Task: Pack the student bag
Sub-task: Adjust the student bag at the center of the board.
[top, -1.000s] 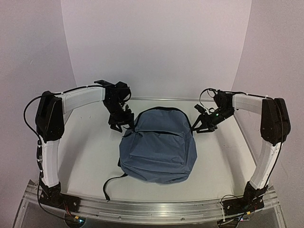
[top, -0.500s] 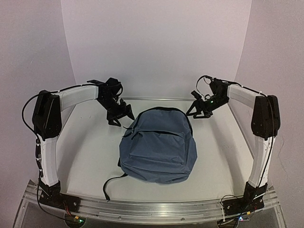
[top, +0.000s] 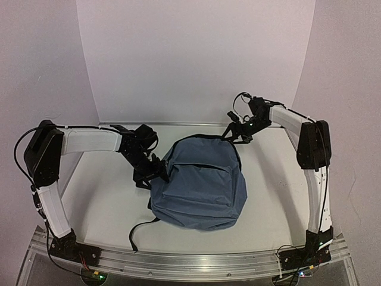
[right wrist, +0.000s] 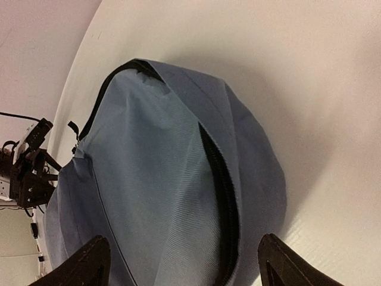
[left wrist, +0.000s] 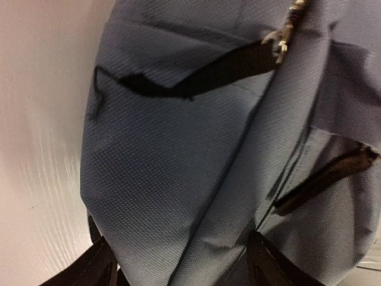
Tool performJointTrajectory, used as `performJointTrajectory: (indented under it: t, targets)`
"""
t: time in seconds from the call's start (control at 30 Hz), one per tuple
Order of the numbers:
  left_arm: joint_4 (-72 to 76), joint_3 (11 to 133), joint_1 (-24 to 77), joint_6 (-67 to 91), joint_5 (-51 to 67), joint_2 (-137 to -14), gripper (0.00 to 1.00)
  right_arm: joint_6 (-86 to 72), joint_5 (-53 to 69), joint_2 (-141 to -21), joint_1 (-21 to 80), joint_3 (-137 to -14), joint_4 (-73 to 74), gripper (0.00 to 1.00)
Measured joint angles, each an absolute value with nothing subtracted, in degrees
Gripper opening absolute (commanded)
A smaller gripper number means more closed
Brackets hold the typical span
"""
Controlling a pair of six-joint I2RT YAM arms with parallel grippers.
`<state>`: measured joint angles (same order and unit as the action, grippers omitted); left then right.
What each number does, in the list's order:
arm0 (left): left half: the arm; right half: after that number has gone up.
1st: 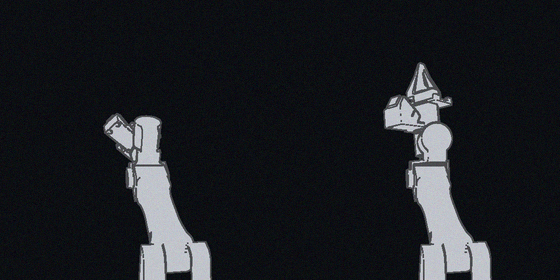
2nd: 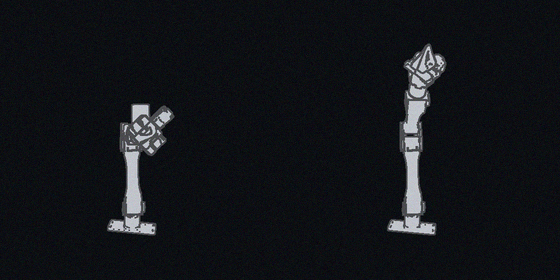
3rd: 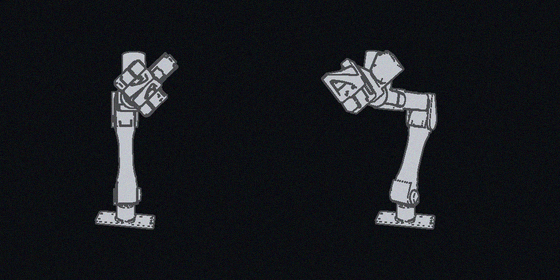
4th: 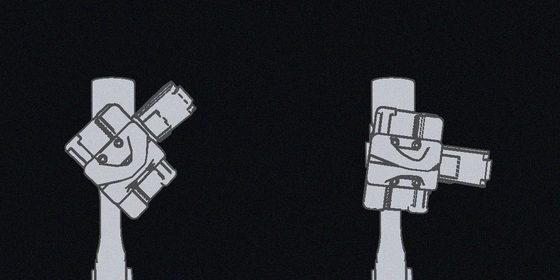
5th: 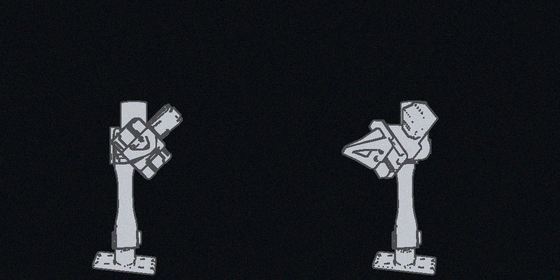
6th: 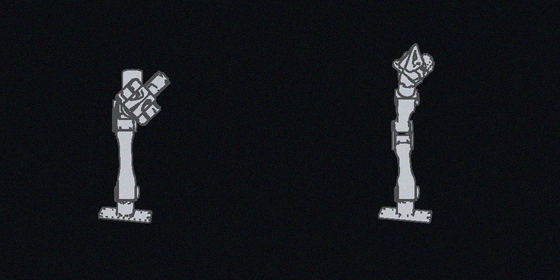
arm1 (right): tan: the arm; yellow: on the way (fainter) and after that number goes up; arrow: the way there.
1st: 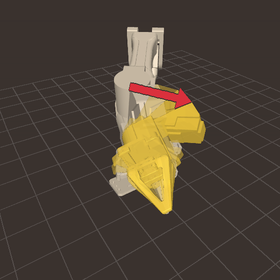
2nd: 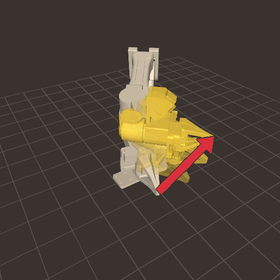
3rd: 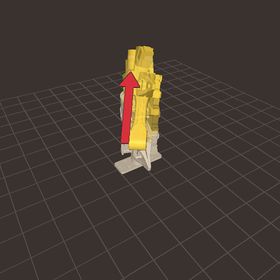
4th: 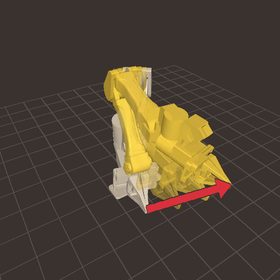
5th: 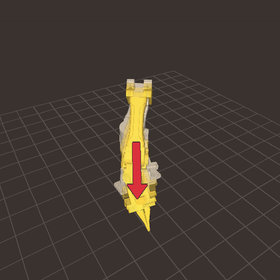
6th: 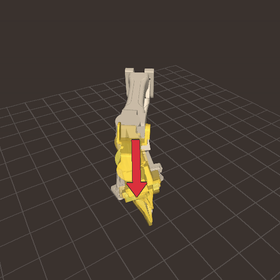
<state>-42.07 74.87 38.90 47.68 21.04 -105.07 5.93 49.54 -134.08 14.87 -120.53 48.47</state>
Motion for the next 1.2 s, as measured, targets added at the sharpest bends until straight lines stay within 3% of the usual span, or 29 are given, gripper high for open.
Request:
performJointTrajectory:
  t: [0.17, 0.3, 0.37, 0.47, 0.57, 0.67, 0.77, 0.8, 0.87, 1.0, 1.2]
  targets:
    - [-38.1, 71.8, 38.9, 51.6, 22.4, -105.5, 0.32, 6.5, 49.7, -134.3, 17.0, -118.6, 47.5, 0.63]
    - [-40.2, 76.0, 38.4, 51.8, 24.4, -109.2, 0.09, 9.6, 49.4, -131.8, 17.1, -110.1, 45.4, 0.60]
    - [-42.9, 80.3, 37.5, 50.5, 25.1, -113.1, 0.01, 11.2, 48.8, -129.3, 16.6, -105.2, 44.6, 0.60]
    - [-48.6, 89.3, 34.5, 46.8, 25.6, -120.0, 0.00, 14.3, 47.3, -122.7, 15.6, -96.5, 44.9, 0.60]
    - [-54.4, 104.1, 30.8, 42.1, 26.3, -128.5, 0.00, 17.3, 46.4, -115.1, 15.3, -87.7, 47.1, 0.69]
    - [-60.7, 127.1, 27.5, 37.1, 26.6, -140.4, 0.09, 20.8, 46.5, -108.6, 17.5, -80.2, 50.8, 0.79]
    - [-62.5, 148.3, 25.0, 35.4, 26.9, -151.1, 0.36, 24.0, 46.7, -103.6, 22.3, -76.2, 54.3, 0.88]
    - [-61.3, 149.7, 24.3, 35.4, 26.5, -151.8, 0.44, 24.9, 46.6, -102.0, 23.9, -75.9, 55.7, 0.89]
    - [-57.9, 143.9, 22.4, 36.2, 25.3, -148.4, 0.57, 27.0, 45.7, -99.1, 25.8, -76.6, 57.7, 0.91]
    - [-52.6, 120.3, 19.1, 37.6, 22.3, -133.0, 0.66, 30.4, 43.7, -97.8, 22.8, -84.6, 61.9, 0.92]
    - [-50.3, 96.8, 20.0, 41.2, 17.4, -109.8, 0.69, 31.1, 42.5, -107.5, 18.6, -103.6, 63.4, 0.93]
